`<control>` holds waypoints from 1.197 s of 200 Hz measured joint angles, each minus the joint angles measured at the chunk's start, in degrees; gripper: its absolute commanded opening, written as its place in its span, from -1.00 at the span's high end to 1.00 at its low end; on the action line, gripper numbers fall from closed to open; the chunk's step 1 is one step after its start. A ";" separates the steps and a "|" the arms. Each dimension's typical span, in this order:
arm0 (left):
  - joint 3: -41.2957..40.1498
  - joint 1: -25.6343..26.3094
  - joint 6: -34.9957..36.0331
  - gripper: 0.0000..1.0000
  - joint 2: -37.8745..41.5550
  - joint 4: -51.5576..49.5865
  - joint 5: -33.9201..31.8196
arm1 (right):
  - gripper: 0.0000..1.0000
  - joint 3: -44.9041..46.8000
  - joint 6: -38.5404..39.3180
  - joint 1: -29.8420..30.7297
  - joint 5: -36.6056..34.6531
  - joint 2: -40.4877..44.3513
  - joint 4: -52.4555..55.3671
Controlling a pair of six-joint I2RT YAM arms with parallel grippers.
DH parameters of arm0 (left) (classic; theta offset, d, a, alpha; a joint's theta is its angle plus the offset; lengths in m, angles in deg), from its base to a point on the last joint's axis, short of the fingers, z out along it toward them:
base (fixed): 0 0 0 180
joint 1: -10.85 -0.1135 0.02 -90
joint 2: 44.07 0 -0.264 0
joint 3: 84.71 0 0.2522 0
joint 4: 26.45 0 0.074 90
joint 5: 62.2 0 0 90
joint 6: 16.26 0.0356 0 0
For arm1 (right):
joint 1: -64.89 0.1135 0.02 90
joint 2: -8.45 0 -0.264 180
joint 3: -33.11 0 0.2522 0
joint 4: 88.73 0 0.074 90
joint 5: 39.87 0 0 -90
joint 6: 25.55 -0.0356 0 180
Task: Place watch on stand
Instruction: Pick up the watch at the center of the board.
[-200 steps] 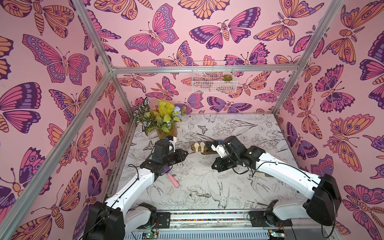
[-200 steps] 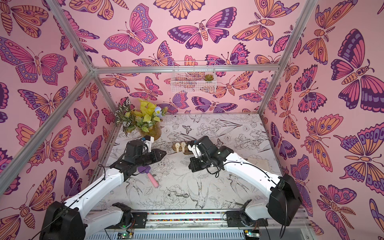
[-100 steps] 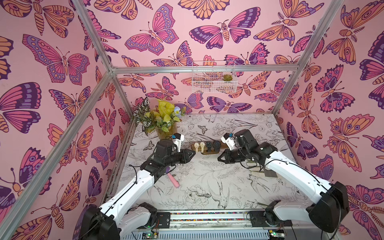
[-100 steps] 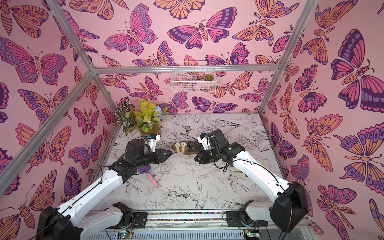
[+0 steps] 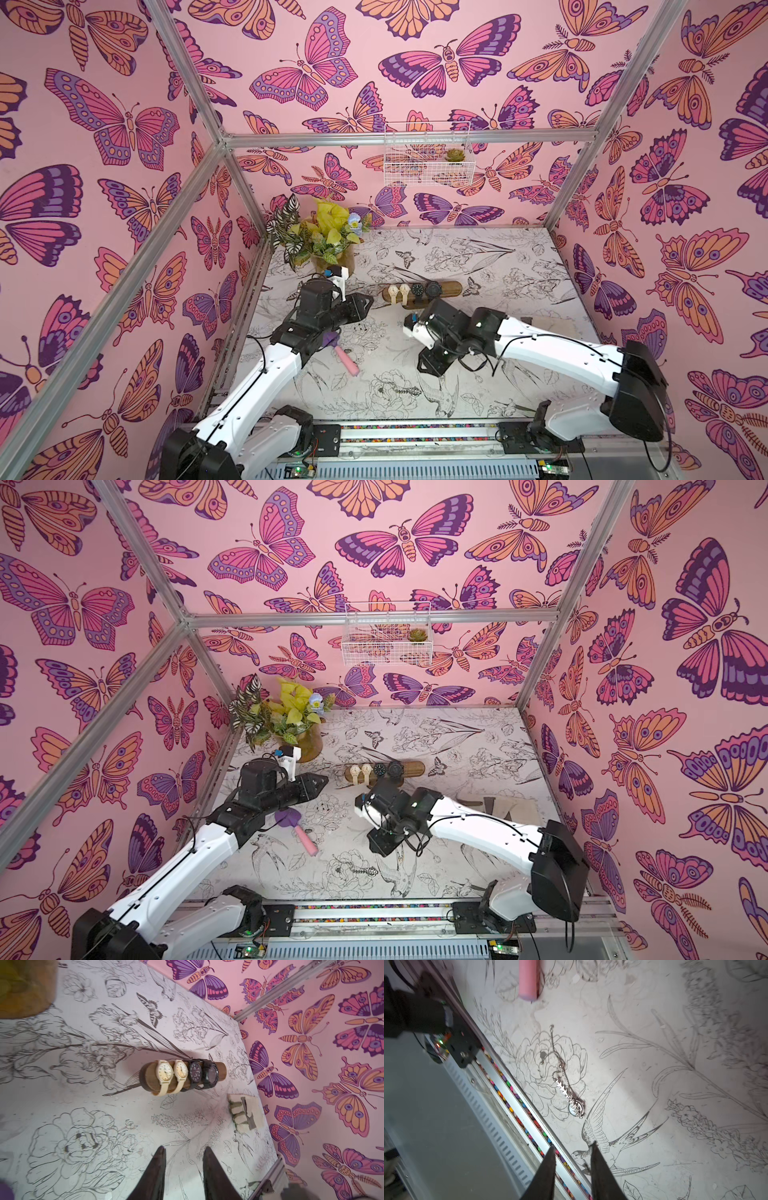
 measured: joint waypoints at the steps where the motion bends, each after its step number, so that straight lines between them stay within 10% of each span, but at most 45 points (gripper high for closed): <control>1: -0.09 -0.13 -0.09 0.34 0.02 0.00 0.02 | 0.36 0.00 0.11 0.31 -0.26 -0.26 0.00; 167: -3.41 -7.82 -2.91 0.32 0.74 -0.22 3.82 | 0.20 -5.11 8.72 8.76 -9.27 -20.20 -1.79; 239: -3.41 -8.15 -3.50 0.32 -0.90 0.52 5.38 | 0.73 -5.22 9.70 8.76 -11.34 -21.94 -2.03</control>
